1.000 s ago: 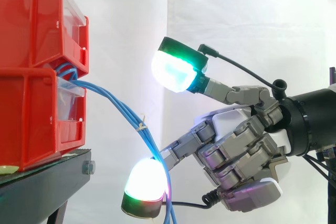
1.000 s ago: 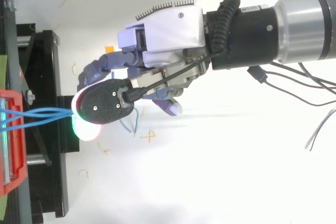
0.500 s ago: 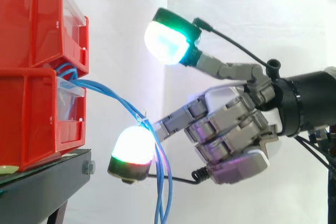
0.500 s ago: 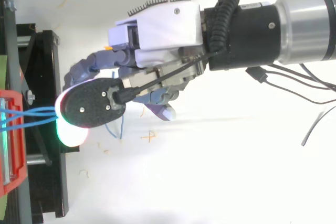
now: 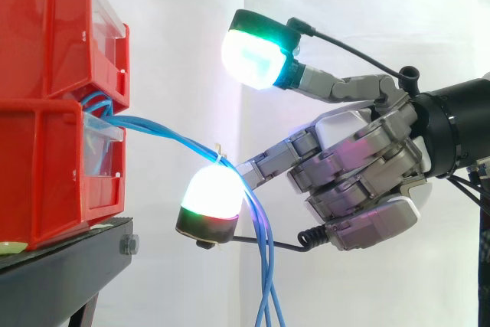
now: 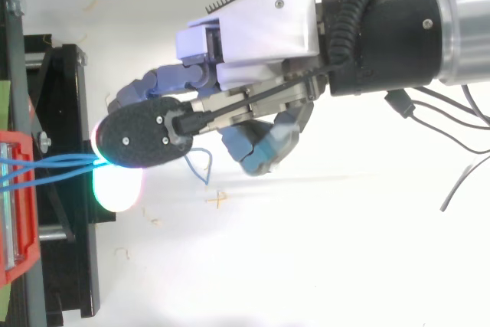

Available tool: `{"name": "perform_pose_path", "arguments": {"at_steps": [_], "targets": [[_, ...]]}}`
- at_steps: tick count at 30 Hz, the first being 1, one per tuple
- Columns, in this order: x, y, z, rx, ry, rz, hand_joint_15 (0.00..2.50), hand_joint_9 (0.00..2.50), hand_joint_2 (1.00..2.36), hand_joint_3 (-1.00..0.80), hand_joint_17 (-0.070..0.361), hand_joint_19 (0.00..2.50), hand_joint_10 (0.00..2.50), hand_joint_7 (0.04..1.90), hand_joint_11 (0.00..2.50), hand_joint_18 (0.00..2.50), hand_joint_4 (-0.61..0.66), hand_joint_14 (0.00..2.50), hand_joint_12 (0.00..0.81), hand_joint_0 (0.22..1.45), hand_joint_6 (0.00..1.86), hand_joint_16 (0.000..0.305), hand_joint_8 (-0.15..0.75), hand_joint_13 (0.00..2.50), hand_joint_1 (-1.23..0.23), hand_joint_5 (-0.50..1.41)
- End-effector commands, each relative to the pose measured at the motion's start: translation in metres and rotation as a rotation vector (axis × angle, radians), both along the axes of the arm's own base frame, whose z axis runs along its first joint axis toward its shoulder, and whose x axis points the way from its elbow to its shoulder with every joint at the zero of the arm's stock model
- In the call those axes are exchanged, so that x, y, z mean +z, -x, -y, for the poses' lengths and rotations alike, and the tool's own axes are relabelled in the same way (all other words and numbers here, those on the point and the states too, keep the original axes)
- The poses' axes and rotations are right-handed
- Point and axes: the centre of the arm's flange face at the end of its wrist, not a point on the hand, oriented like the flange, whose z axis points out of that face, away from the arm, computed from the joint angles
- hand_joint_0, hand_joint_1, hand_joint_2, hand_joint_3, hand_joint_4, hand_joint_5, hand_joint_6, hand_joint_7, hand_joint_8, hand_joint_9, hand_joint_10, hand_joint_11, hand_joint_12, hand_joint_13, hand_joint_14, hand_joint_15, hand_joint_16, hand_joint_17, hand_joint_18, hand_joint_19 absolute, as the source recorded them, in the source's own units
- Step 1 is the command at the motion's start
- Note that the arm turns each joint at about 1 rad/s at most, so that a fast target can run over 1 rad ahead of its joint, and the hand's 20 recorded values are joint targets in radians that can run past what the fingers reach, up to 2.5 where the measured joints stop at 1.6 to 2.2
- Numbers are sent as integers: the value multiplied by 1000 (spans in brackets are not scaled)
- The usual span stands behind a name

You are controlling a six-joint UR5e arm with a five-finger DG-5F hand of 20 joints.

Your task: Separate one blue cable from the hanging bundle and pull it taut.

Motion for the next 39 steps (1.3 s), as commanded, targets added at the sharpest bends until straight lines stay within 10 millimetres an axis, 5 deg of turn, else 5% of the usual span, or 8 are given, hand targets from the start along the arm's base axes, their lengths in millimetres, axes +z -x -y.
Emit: {"name": "perform_pose_path", "arguments": {"at_steps": [1,9,19,28,39], "targets": [[0,1,1,-3,-1,-4,1328,2162,1000,-500,172,764,36,893,1396,1575,238,809,353,424,505,77,203,1927,-196,59],[-3,7,9,-70,-78,-55,1359,2034,1000,-500,171,767,31,934,788,1566,263,717,357,424,505,76,186,1939,-159,73],[5,4,13,-114,-90,-42,1409,2069,1000,-500,160,787,33,989,788,1528,261,610,348,440,506,71,184,1968,-184,84],[24,-2,15,-137,-92,1,1461,2065,1000,-500,125,904,34,1041,830,1382,225,599,293,565,505,55,158,1914,-359,90],[24,-3,10,-138,-87,1,1523,2092,1000,-500,110,936,34,1063,865,1349,210,500,295,661,506,49,154,1936,-546,98]]}}
